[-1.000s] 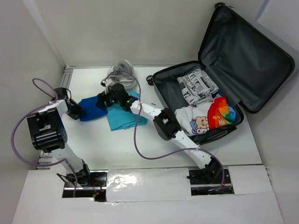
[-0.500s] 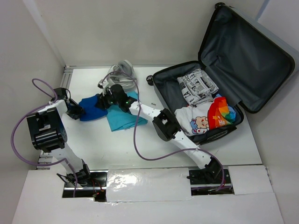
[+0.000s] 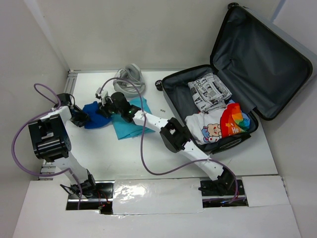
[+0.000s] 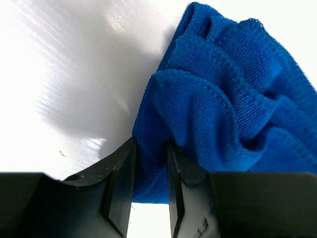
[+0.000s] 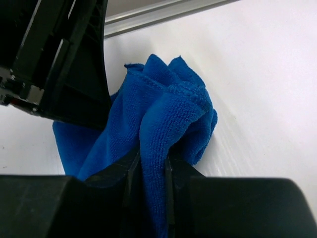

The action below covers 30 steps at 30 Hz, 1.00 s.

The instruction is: Pack the luggage

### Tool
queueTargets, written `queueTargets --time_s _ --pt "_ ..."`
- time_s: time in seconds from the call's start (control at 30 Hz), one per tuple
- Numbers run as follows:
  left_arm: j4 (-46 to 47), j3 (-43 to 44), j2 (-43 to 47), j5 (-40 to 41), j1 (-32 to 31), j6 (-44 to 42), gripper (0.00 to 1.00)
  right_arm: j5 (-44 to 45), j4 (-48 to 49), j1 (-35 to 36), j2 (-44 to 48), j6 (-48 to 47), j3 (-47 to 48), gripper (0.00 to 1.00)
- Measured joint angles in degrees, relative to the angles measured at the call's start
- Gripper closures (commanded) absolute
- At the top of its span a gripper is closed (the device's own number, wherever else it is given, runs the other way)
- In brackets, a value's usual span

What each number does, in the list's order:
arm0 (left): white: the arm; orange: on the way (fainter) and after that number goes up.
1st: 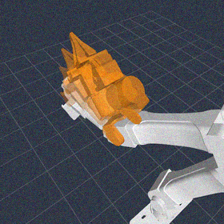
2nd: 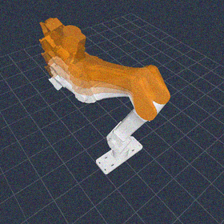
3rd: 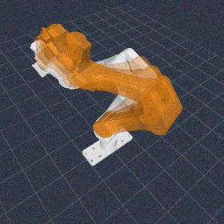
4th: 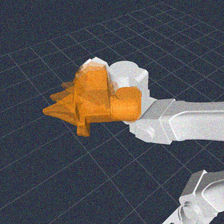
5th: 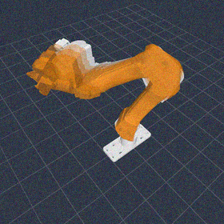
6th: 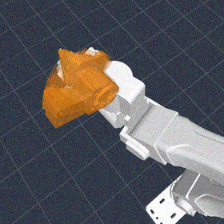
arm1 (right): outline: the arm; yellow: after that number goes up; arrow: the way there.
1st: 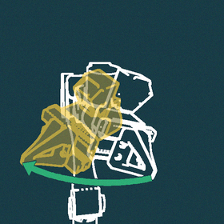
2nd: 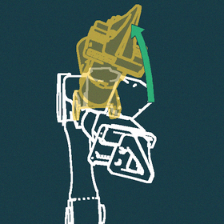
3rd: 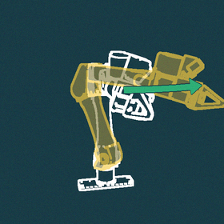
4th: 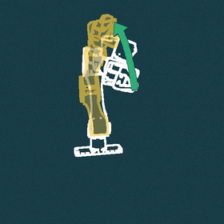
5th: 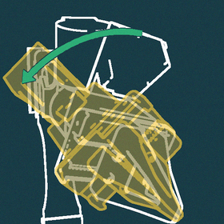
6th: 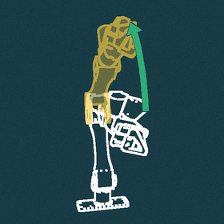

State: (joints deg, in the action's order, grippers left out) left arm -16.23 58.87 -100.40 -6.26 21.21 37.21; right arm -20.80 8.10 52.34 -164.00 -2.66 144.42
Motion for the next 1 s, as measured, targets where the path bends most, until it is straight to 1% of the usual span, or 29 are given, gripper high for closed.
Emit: queueTargets --time_s 0.03,0.1,0.17,0.23,0.3,0.33,0.37,0.47,0.6,0.67,0.77,0.83,0.93,1.0 --pt "0.0 0.0 0.0 0.0 0.0 0.0 0.59 0.5 0.0 0.1 0.3 0.0 0.0 1.0" --pt "0.0 0.0 0.0 0.0 0.0 0.0 0.59 1.9 -0.2 0.3 0.7 0.1 -0.1 1.0" --pt "0.0 0.0 0.0 0.0 0.0 0.1 0.49 3.1 -0.7 0.4 1.2 0.5 -0.2 1.0" --pt "-0.1 0.2 0.3 0.0 0.0 0.2 0.37 4.3 -1.6 0.5 2.1 1.4 -0.6 1.0" --pt "-1.0 0.3 1.0 0.5 -0.1 0.0 0.08 5.4 -3.0 0.6 3.7 2.6 -1.9 1.0" --pt "-2.3 0.4 1.7 0.6 -0.1 0.7 0.02 5.9 -3.5 0.5 4.8 3.1 -3.0 1.0" --pt "-3.7 0.4 2.6 0.4 -0.1 1.1 0.0 6.4 -3.8 0.4 6.0 3.8 -4.1 1.0" --pt "-7.1 0.4 7.1 -1.9 0.0 3.6 0.0 8.4 -5.1 -0.2 11.3 6.1 -9.4 1.0" --pt "-8.7 0.5 17.2 -3.8 0.0 5.4 0.0 11.0 -8.0 -2.0 18.5 9.6 -13.1 1.0" --pt "-9.3 0.5 22.1 -3.9 -0.1 5.7 0.0 11.1 -8.3 -4.2 23.7 12.6 -17.5 1.0" --pt "-12.0 2.8 26.2 -3.4 -0.1 5.8 0.0 11.4 -6.9 -10.0 33.3 17.6 -27.2 1.0" --pt "-12.2 3.9 26.7 -3.3 -0.1 5.9 0.0 13.0 -5.2 -14.7 39.2 20.0 -33.2 1.0" --pt "-12.6 3.6 26.6 -3.8 -0.1 5.9 0.0 17.0 -3.1 -21.6 45.9 22.7 -39.5 1.0" --pt "-13.2 3.5 26.6 -4.1 -0.1 6.0 0.0 19.7 -1.5 -24.7 49.4 24.6 -43.3 1.0"
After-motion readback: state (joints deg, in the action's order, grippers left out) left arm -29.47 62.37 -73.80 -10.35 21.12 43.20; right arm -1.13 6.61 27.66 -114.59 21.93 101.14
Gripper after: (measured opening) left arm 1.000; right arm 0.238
